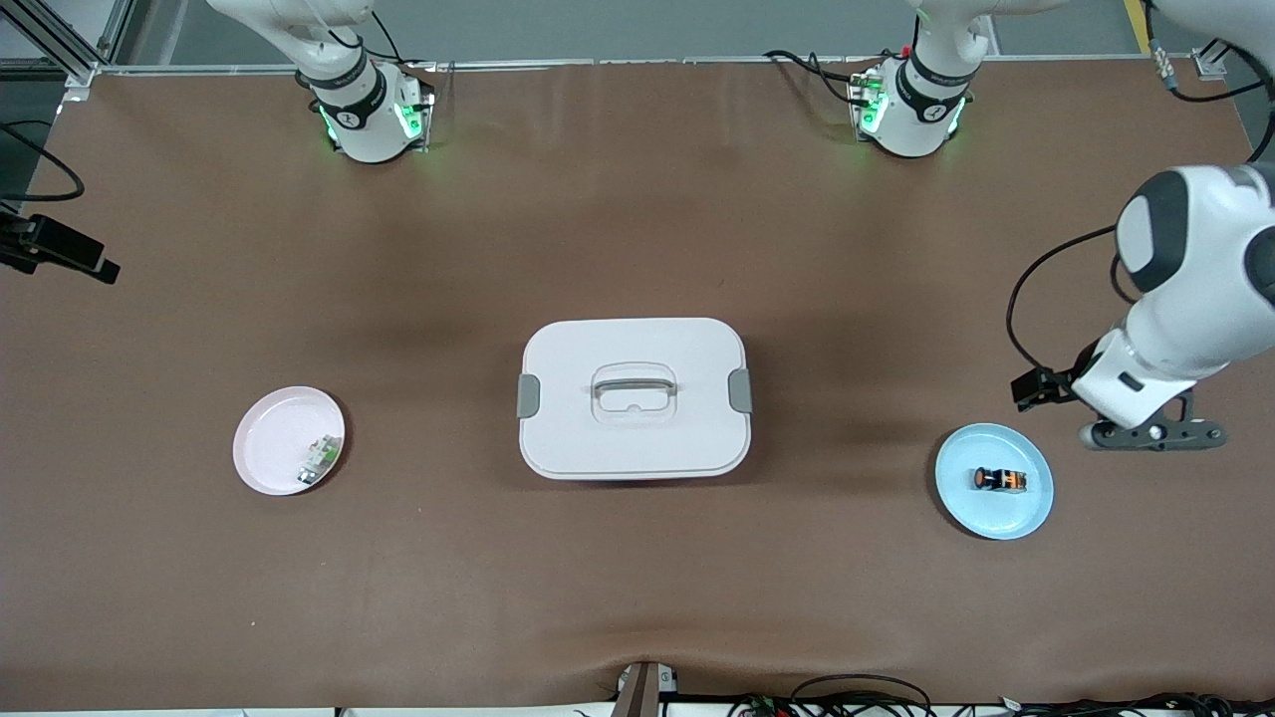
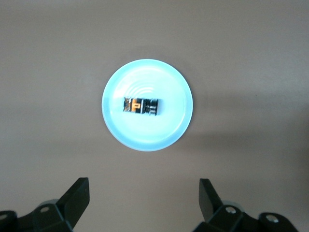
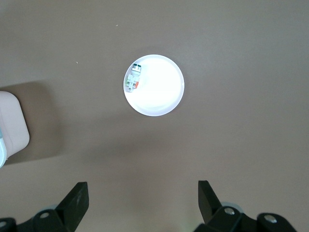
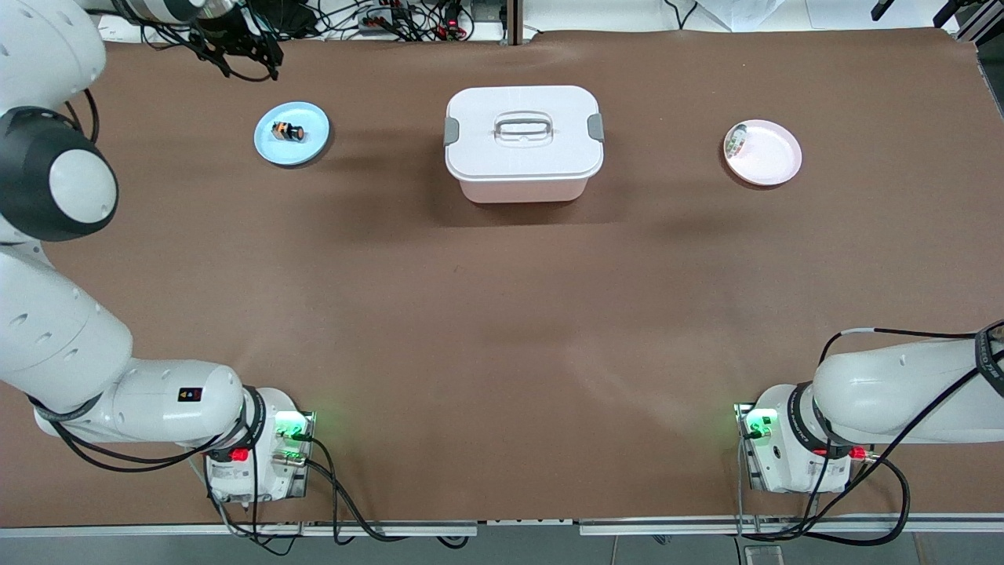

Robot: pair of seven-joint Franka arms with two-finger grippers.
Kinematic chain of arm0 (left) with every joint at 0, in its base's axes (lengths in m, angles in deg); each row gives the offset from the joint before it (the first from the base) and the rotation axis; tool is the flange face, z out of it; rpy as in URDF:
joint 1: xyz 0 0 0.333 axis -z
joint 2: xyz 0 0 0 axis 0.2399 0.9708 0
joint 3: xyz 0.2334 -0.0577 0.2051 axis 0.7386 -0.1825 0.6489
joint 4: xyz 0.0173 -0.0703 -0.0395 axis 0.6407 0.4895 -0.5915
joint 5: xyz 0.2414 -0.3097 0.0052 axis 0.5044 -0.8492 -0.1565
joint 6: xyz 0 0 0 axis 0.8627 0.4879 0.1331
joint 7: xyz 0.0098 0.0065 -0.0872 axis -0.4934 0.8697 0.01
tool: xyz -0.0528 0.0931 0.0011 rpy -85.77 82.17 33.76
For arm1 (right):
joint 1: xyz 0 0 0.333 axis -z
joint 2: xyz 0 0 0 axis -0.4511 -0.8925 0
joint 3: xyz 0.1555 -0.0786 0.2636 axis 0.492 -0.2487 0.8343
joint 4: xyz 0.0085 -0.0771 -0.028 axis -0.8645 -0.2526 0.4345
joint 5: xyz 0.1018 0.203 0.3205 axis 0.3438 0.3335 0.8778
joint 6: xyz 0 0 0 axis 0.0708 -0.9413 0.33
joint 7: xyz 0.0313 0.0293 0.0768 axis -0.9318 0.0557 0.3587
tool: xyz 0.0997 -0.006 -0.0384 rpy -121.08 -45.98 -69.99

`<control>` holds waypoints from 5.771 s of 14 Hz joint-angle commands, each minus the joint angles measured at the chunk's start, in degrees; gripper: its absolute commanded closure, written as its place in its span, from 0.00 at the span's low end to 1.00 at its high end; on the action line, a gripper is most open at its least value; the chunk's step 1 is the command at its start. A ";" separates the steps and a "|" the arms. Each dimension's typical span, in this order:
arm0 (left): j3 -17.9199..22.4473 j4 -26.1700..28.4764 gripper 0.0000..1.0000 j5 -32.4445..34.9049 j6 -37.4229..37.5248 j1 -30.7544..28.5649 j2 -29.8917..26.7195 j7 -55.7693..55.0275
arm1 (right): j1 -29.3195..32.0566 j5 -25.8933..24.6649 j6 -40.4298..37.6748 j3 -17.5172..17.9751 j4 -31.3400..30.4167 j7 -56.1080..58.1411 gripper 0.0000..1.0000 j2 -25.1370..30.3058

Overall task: Transfer orange switch to right arm and place
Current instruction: 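Lower the left gripper over the orange switch on the blue plate, then close the left gripper on the orange switch, then lift the switch with the left gripper while the right gripper reaches in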

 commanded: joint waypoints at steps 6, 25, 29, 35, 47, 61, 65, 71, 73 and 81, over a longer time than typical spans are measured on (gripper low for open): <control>-0.16 0.51 0.00 1.24 -11.84 -1.44 9.28 1.07 | 0.30 -0.70 -0.76 0.37 1.50 -0.10 0.00 -0.69; -0.16 -4.67 0.00 1.24 -20.02 -4.44 22.99 4.58 | 0.21 -0.70 -0.76 0.37 1.50 -0.10 0.00 -0.69; -0.16 -6.25 0.00 1.33 -20.02 -4.44 24.57 4.67 | 0.21 -0.70 -0.76 0.37 1.50 -0.10 0.00 -0.69; -0.16 -6.61 0.00 0.81 -20.02 -4.52 26.07 6.69 | 0.30 -0.71 -0.76 0.37 1.50 -0.02 0.00 -0.78; -0.24 -6.78 0.91 0.54 -20.81 -4.35 26.16 6.61 | 0.30 -0.70 -0.67 0.37 1.59 -0.02 0.00 -0.69; -5.25 -8.19 0.94 -4.73 -10.97 -4.17 18.43 4.41 | 0.56 -0.44 -0.84 0.37 1.50 -0.10 0.00 -0.78; -6.48 -8.10 0.94 -4.82 -10.53 -4.08 18.07 2.39 | 0.21 -0.18 -0.58 0.37 1.50 -0.19 0.00 -0.78; -8.24 -8.01 1.00 -4.73 -9.83 -4.00 17.37 -1.74 | -3.47 0.09 -1.01 0.46 0.89 -0.98 0.00 -1.92; -9.55 -8.19 1.00 -4.73 -9.21 -4.08 17.28 -3.23 | -5.40 0.09 -1.37 0.46 0.71 -1.16 0.00 -1.92; -9.56 -8.19 1.00 -4.29 -7.10 -1.28 15.26 -8.94 | -9.37 8.68 -1.02 0.55 -3.50 -13.27 0.00 -1.66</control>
